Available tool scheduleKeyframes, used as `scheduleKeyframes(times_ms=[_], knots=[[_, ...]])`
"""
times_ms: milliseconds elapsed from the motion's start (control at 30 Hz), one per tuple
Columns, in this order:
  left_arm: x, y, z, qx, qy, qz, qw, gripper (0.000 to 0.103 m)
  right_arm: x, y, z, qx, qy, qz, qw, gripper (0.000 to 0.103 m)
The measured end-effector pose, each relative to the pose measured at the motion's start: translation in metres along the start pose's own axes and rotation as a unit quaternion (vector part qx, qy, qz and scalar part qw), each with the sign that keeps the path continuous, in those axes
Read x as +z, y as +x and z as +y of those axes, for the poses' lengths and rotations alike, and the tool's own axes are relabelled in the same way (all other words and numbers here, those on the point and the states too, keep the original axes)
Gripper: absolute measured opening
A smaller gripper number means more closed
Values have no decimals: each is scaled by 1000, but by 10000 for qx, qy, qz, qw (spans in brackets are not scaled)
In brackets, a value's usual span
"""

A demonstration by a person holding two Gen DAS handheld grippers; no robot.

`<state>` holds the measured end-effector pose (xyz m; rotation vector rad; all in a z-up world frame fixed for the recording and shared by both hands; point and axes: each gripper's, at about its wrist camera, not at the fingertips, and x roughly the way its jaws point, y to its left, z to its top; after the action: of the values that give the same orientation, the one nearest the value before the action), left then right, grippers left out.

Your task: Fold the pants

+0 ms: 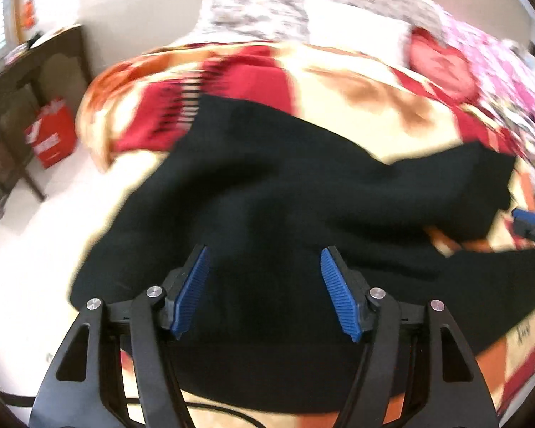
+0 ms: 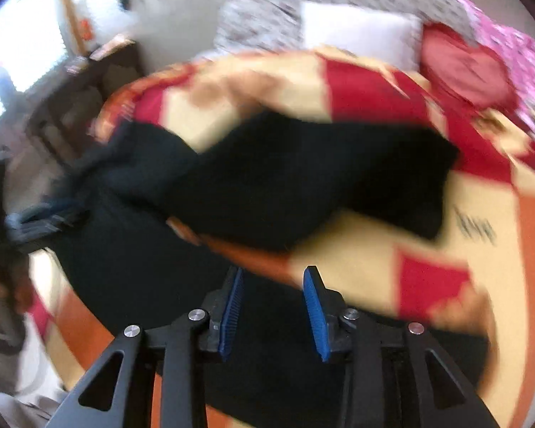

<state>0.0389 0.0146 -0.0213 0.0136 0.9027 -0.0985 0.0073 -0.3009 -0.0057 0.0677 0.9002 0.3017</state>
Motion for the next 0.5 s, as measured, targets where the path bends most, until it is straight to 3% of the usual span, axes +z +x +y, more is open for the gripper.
scheduleKeyframes(times_ms=[100,200,267,333,433,500], knots=[[4,10,32,219,-380,66,9990,65,46,19,29,668,-215,-313,9970,46],[5,24,53,442,-561,166,9973,65,89,67,66,1023,-594,-173,9928,46],[5,34,64,546,-622,293,9961,65,113,108,88,972,-935,99,9908,46],[4,40,73,337,-763,341,9959,65,127,140,103,835,-1173,361,9889,46],[3,41,77,203,-789,285,9963,66,139,177,107,561,-1357,653,9870,46],[3,42,77,217,-770,252,9965,68,139,193,106,628,-1358,854,9850,46]])
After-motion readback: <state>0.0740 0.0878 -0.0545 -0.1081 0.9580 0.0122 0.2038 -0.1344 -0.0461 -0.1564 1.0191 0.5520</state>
